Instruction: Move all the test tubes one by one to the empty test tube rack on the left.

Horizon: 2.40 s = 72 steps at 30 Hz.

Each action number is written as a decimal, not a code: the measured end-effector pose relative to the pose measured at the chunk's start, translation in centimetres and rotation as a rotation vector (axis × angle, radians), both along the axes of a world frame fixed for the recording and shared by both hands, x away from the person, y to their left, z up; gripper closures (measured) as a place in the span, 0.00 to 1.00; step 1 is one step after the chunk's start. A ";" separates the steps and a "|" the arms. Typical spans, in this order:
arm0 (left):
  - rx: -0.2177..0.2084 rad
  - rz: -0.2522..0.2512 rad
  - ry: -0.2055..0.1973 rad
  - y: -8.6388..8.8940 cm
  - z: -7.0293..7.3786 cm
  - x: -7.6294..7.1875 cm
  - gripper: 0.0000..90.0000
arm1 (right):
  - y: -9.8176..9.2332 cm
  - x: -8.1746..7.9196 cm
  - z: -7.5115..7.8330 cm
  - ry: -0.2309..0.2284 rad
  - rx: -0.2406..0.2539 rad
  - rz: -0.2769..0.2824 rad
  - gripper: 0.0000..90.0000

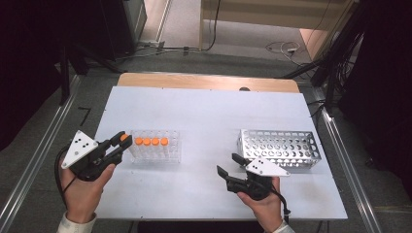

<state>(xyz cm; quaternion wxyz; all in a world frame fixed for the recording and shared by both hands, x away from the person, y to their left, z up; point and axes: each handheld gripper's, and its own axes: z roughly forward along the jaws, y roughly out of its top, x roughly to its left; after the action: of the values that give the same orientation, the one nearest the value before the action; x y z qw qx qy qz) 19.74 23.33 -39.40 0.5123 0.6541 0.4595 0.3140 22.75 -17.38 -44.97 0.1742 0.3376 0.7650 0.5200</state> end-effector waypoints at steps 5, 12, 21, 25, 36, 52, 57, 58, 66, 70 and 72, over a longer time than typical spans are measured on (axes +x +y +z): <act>0.010 0.044 -0.007 0.7 -0.1 0.7 0.78 | 0.0 0.0 0.0 0.005 -0.001 -0.002 0.36; 0.011 0.068 -0.017 0.7 -0.3 1.7 0.78 | 0.0 0.1 -0.1 0.008 0.002 -0.002 0.36; 0.055 0.076 0.015 -0.2 -1.8 2.5 0.78 | -0.1 0.0 0.0 0.009 0.005 -0.001 0.36; 0.070 0.081 0.035 -0.4 -2.7 2.5 0.78 | 0.0 0.0 0.0 0.006 0.005 0.003 0.36; 0.046 0.083 0.054 -0.2 -3.0 2.3 0.69 | 0.0 0.0 0.0 0.007 0.005 0.003 0.36; -0.023 0.047 0.068 -0.3 -2.7 1.8 0.62 | -0.5 0.3 0.1 0.002 0.007 -0.019 0.36; -0.043 0.028 0.070 -0.5 -2.7 1.6 0.56 | -0.9 0.4 0.1 0.004 0.009 -0.031 0.36; -0.045 0.025 0.071 -0.6 -2.6 1.5 0.56 | -0.9 0.5 0.1 0.003 0.009 -0.033 0.36; -0.062 0.018 0.075 -0.6 -2.7 1.4 0.49 | -1.2 0.6 0.2 0.004 0.011 -0.044 0.36; -0.072 0.009 0.077 -0.7 -2.7 1.1 0.42 | -1.4 0.6 0.2 0.004 0.010 -0.049 0.35; -0.079 -0.003 0.078 -0.9 -2.6 1.0 0.40 | -1.5 0.7 0.2 0.003 0.009 -0.055 0.35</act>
<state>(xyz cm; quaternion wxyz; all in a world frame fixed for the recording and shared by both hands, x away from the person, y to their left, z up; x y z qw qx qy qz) 20.72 22.45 -42.01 0.5198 0.6459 0.4902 0.2691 23.43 -18.92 -44.76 0.1857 0.3599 0.7535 0.5179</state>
